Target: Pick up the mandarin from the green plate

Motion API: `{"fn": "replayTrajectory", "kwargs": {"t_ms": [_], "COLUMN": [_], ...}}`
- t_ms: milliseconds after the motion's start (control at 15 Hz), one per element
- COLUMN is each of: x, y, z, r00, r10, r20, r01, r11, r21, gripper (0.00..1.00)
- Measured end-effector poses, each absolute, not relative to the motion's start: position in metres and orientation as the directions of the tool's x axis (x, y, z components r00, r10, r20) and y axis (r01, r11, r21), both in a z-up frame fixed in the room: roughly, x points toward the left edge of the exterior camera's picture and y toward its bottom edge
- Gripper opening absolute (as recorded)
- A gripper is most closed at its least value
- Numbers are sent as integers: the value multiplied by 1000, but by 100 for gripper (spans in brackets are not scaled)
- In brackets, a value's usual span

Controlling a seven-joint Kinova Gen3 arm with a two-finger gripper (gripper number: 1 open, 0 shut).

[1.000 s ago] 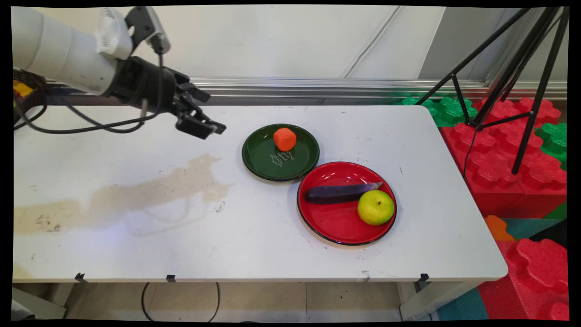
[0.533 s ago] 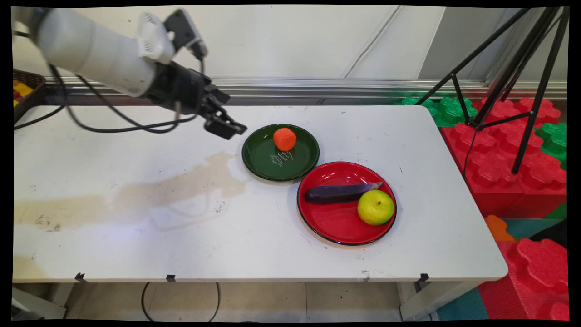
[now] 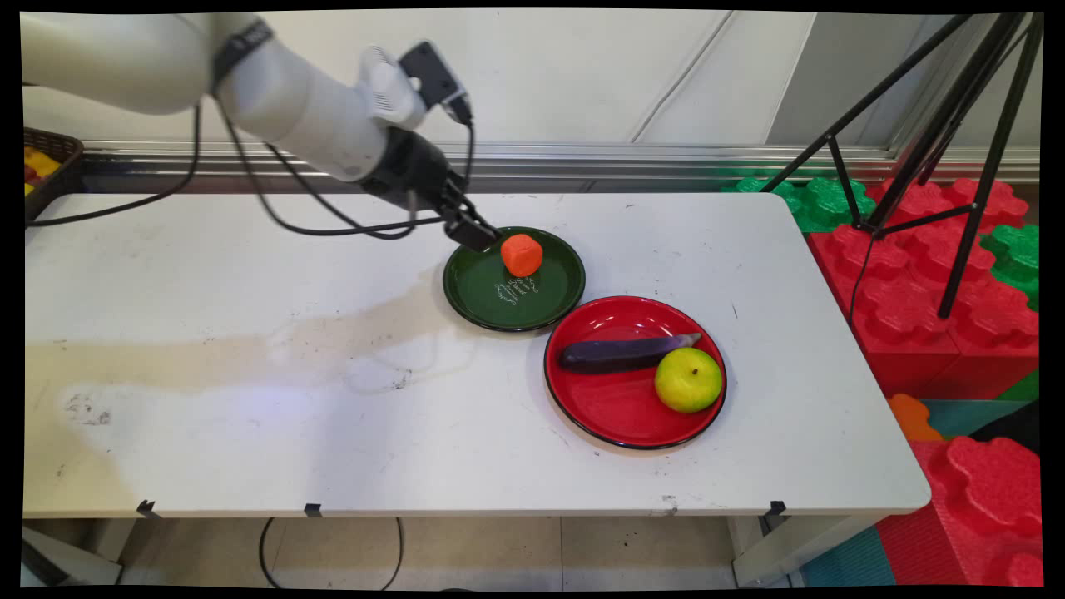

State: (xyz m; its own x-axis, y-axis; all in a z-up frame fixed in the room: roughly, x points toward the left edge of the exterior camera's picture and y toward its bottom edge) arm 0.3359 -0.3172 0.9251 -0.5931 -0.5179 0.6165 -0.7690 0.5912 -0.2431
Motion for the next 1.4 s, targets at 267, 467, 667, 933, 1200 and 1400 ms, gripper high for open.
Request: {"fn": "replayTrajectory", "kwargs": {"t_ms": [267,467,667,933,1200,1400], "x": [321,313,307,302,299,300], "y": [-350,-373,-393,-417,-441,-457], "z": [907,893,878,859,836,819], "r00": [-603,-606,-606,-603,-598,-598], "r10": [-537,-554,-573,-597,-626,-643], "r20": [590,571,552,529,500,479], "r01": [-770,-773,-778,-784,-789,-790], "r11": [585,578,573,568,569,575], "r21": [-255,-260,-259,-251,-231,-214], "gripper": [100,100,100,100,100,100]}}
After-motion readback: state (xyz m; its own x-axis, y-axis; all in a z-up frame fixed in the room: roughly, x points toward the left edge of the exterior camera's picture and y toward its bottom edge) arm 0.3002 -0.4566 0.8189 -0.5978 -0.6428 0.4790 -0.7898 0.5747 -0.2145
